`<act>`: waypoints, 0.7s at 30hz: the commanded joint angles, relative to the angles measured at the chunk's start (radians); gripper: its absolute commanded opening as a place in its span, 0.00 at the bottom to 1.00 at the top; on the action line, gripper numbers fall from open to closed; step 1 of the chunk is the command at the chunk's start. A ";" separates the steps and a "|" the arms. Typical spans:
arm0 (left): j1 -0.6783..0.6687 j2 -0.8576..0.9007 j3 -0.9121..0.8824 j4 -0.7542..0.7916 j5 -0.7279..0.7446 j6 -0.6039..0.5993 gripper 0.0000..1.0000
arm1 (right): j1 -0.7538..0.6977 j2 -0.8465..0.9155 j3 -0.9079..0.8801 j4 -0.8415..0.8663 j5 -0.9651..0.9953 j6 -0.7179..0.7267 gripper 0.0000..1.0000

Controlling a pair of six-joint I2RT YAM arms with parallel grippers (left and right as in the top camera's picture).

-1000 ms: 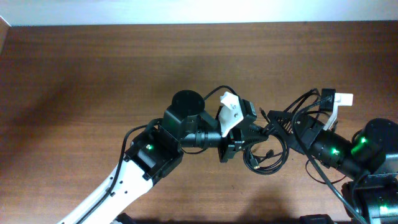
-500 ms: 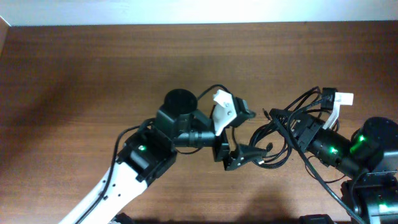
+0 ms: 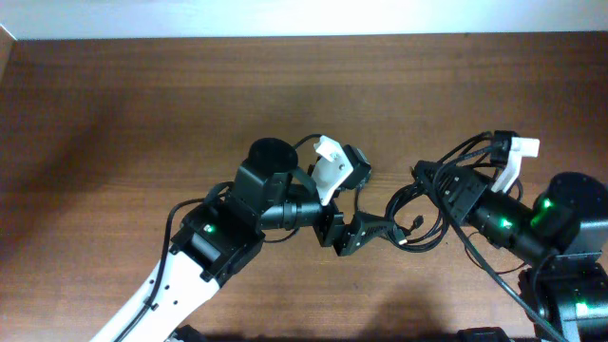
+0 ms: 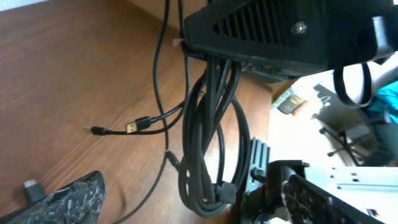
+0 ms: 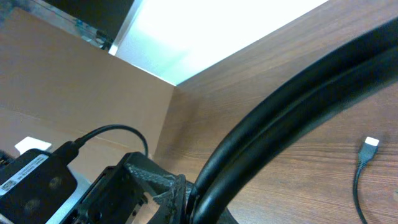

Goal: Untangle cables
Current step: 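Hold the bundle with both grippers close together at center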

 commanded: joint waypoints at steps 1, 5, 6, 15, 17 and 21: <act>-0.012 -0.004 0.010 -0.005 -0.059 -0.006 0.95 | 0.005 0.015 0.004 0.004 0.012 -0.020 0.04; -0.012 0.042 0.010 -0.010 -0.058 -0.019 0.94 | 0.005 0.041 0.004 0.004 0.008 -0.019 0.04; -0.012 0.053 0.010 -0.010 -0.056 -0.021 0.88 | 0.005 0.044 0.004 0.004 0.007 -0.020 0.04; -0.021 0.085 0.010 -0.006 -0.048 -0.040 0.62 | 0.005 0.047 0.004 0.005 0.008 -0.020 0.04; -0.040 0.085 0.010 -0.001 -0.048 -0.040 0.73 | 0.005 0.047 0.004 0.004 0.008 -0.019 0.04; -0.069 0.086 0.010 0.023 -0.059 -0.040 0.73 | 0.005 0.047 0.004 0.004 0.008 -0.019 0.04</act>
